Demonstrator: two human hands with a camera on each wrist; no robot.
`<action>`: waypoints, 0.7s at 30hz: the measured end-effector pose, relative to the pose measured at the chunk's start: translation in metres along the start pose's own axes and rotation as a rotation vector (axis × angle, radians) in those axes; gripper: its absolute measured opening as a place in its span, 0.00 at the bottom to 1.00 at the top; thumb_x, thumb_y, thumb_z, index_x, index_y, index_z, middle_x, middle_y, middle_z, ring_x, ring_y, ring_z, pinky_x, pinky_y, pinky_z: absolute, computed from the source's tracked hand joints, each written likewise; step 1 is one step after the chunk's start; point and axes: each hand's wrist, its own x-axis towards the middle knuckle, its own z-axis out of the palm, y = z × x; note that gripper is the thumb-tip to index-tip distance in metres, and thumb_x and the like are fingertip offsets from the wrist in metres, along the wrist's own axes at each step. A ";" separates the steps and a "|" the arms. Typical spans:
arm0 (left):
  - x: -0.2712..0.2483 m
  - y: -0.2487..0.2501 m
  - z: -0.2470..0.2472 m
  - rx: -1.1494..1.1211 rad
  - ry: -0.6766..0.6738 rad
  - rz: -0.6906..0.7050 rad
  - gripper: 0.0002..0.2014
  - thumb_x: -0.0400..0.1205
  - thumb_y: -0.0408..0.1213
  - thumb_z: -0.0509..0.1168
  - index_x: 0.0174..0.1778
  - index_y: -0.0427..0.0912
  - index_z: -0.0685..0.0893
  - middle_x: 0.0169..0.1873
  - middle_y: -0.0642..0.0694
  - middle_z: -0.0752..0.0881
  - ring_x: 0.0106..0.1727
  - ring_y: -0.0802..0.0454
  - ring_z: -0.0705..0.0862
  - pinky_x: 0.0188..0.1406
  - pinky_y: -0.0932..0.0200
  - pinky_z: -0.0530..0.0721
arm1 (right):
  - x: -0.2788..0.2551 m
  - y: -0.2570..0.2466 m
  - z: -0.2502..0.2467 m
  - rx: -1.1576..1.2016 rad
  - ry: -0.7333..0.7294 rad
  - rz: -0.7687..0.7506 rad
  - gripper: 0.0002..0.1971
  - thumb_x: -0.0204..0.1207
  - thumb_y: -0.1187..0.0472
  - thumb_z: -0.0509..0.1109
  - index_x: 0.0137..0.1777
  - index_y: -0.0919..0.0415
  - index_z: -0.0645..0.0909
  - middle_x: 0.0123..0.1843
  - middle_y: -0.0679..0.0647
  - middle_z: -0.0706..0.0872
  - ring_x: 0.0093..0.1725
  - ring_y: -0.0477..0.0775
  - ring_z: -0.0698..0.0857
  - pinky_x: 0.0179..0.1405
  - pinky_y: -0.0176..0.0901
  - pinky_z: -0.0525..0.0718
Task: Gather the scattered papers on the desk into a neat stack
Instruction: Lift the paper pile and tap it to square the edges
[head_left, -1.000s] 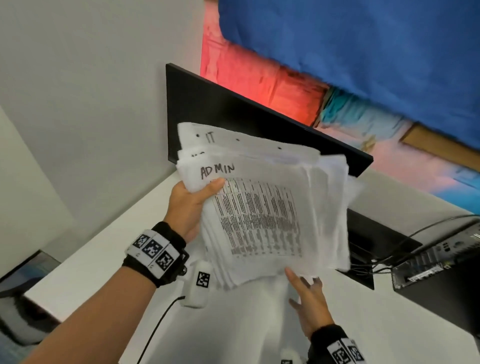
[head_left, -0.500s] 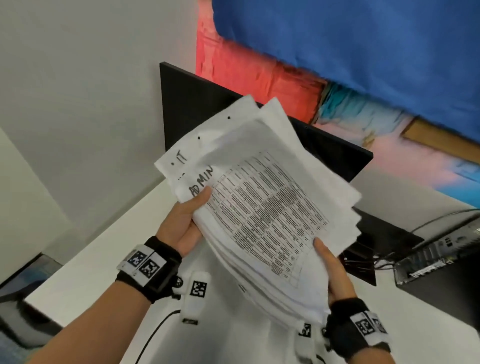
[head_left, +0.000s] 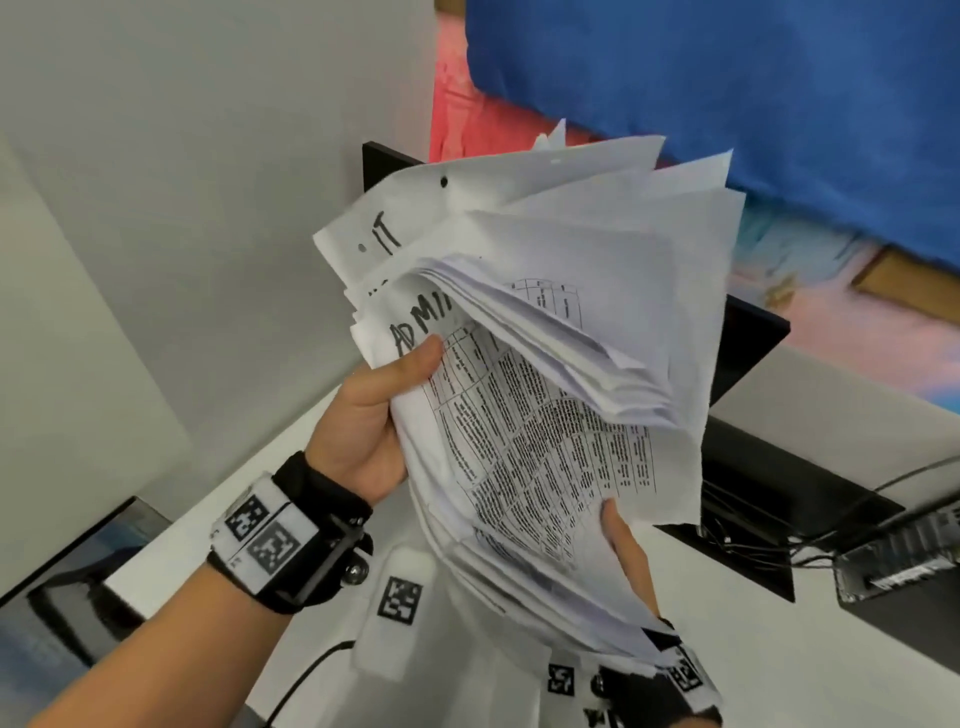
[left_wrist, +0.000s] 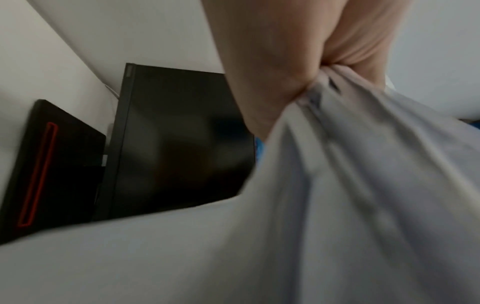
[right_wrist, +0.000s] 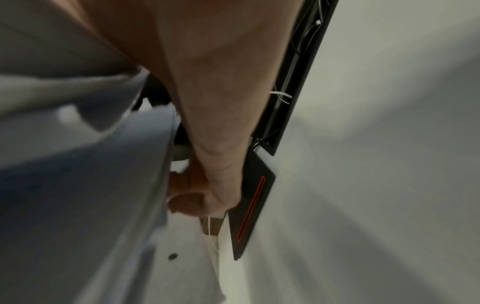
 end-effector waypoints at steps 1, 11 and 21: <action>0.000 0.000 -0.006 0.029 0.019 0.007 0.29 0.66 0.35 0.83 0.64 0.35 0.87 0.57 0.35 0.92 0.56 0.39 0.92 0.55 0.42 0.90 | -0.002 -0.002 -0.002 0.016 -0.025 0.030 0.39 0.78 0.41 0.73 0.84 0.62 0.72 0.80 0.64 0.80 0.80 0.66 0.78 0.83 0.67 0.65; -0.017 -0.025 -0.004 -0.081 -0.137 -0.085 0.16 0.82 0.31 0.67 0.65 0.33 0.88 0.60 0.37 0.91 0.63 0.42 0.89 0.62 0.45 0.87 | -0.011 -0.008 -0.004 -0.126 0.084 -0.095 0.61 0.46 0.38 0.91 0.78 0.70 0.77 0.56 0.52 0.96 0.72 0.59 0.83 0.64 0.41 0.82; 0.001 -0.002 -0.066 0.332 0.162 -0.066 0.40 0.64 0.33 0.85 0.73 0.33 0.80 0.71 0.29 0.82 0.68 0.34 0.85 0.65 0.36 0.84 | -0.037 -0.039 -0.019 -0.039 0.050 -0.191 0.42 0.67 0.58 0.84 0.81 0.67 0.74 0.74 0.69 0.85 0.71 0.65 0.86 0.62 0.57 0.88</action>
